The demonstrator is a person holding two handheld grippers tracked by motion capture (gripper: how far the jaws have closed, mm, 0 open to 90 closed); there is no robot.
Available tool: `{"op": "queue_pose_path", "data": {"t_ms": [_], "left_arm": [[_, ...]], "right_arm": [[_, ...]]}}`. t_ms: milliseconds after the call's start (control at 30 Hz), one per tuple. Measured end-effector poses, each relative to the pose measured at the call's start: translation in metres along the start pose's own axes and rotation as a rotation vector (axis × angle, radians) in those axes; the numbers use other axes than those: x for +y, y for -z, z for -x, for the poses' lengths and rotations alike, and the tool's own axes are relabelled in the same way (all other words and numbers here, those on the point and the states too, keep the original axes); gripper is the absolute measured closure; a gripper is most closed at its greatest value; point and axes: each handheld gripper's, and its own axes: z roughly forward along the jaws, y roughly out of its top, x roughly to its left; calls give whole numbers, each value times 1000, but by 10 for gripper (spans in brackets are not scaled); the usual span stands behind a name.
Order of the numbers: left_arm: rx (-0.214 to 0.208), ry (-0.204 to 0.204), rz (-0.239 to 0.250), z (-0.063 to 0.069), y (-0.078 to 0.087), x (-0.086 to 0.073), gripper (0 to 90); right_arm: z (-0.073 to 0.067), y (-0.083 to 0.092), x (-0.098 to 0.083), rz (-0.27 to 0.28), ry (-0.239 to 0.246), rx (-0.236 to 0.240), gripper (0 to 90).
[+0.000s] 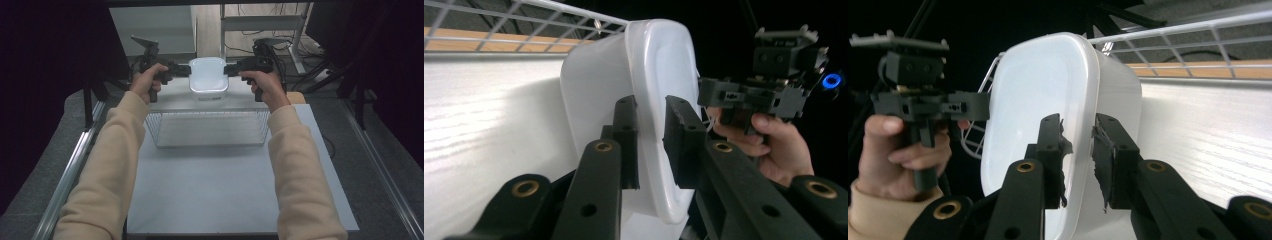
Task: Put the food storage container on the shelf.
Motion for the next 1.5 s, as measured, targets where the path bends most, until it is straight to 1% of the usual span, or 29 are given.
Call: {"op": "queue_pose_path", "data": {"t_ms": [67,167,267,333,367,433,467,500,533,567,600,633,700,800,867,900,933,967,1000,1033,1133,1200,1233,1267,1333,1400,1433,1467,1500], "left_arm": [[-8,24,-3,-6,-2,1,744],[-15,41,-12,-11,-5,2,721],[-14,48,-7,-14,-8,2,696],[-11,42,2,-14,-8,1,690],[-4,39,3,-13,-8,1,680],[12,25,8,-10,-9,0,604],[24,13,24,-6,-9,0,539],[42,0,36,-3,-8,-1,493],[70,-21,51,1,-6,-2,445],[96,-44,67,5,-4,-4,416],[108,-61,81,8,-2,-5,388],[132,-96,90,14,0,-8,368],[174,-162,89,23,4,-15,331],[207,-231,100,34,8,-29,297],[221,-276,105,40,12,-42,289],[224,-289,101,43,14,-49,282],[238,-320,96,45,18,-58,278],[251,-343,96,47,20,-66,276],[261,-354,97,48,22,-72,272],[276,-375,96,49,24,-81,270],[308,-427,95,49,28,-107,265],[328,-455,95,48,30,-123,265],[334,-470,93,46,31,-134,264],[341,-479,96,44,31,-143,263],[356,-500,83,39,31,-160,261],[391,-517,82,34,31,-178,257],[409,-530,91,31,31,-187,255],[415,-532,94,27,32,-196,256],[411,-532,93,23,31,-205,256]], "right_arm": [[1,-3,2,1,-33,-11,736],[4,-6,2,10,-58,-21,730],[7,-9,2,14,-72,-24,719],[8,-10,1,23,-71,-23,715],[8,-9,0,25,-74,-23,715],[7,-9,0,30,-72,-21,697],[7,-8,0,35,-69,-13,652],[5,-7,-1,44,-77,1,574],[4,-6,-1,53,-71,7,525],[1,-4,-2,62,-57,7,495],[-1,-1,-3,78,-25,-1,461],[-3,1,-4,89,-11,-4,435],[-9,10,-9,111,50,-20,391],[-16,23,-19,134,146,-47,346],[-19,32,-28,140,197,-51,334],[-19,37,-35,137,233,-48,330],[-19,42,-41,135,261,-48,327],[-18,48,-50,136,286,-48,325],[-17,52,-57,134,307,-52,320],[-16,55,-62,134,326,-51,318],[-11,64,-85,130,380,-66,308],[-7,69,-100,130,406,-67,303],[-5,71,-106,131,415,-67,300],[-2,73,-116,130,433,-78,296],[2,75,-132,136,459,-96,293],[7,75,-149,127,482,-104,288],[9,74,-159,120,494,-107,285],[12,74,-168,113,506,-113,284],[15,73,-177,109,517,-118,284]]}}
